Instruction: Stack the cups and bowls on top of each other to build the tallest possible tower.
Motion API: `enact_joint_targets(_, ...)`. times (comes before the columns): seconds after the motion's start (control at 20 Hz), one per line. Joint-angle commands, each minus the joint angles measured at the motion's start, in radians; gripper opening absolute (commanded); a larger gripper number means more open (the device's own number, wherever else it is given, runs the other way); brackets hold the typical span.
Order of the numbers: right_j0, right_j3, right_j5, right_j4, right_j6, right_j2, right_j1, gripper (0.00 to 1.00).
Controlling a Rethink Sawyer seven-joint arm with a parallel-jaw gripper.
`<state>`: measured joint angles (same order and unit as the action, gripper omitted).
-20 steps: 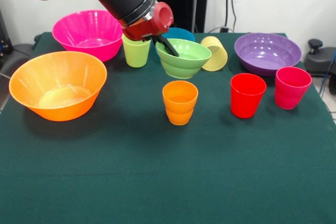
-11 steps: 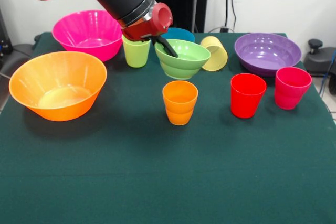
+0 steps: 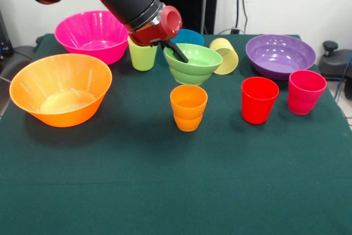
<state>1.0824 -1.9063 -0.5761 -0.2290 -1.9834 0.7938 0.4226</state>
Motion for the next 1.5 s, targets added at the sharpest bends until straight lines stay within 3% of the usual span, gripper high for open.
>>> enact_joint_targets(0.05,-0.028,0.096,-0.036,-0.018,0.072,-0.015,-0.06,0.0)
enact_joint_targets(1.5,-0.031,0.126,0.001,-0.076,0.097,-0.038,-0.095,0.0)
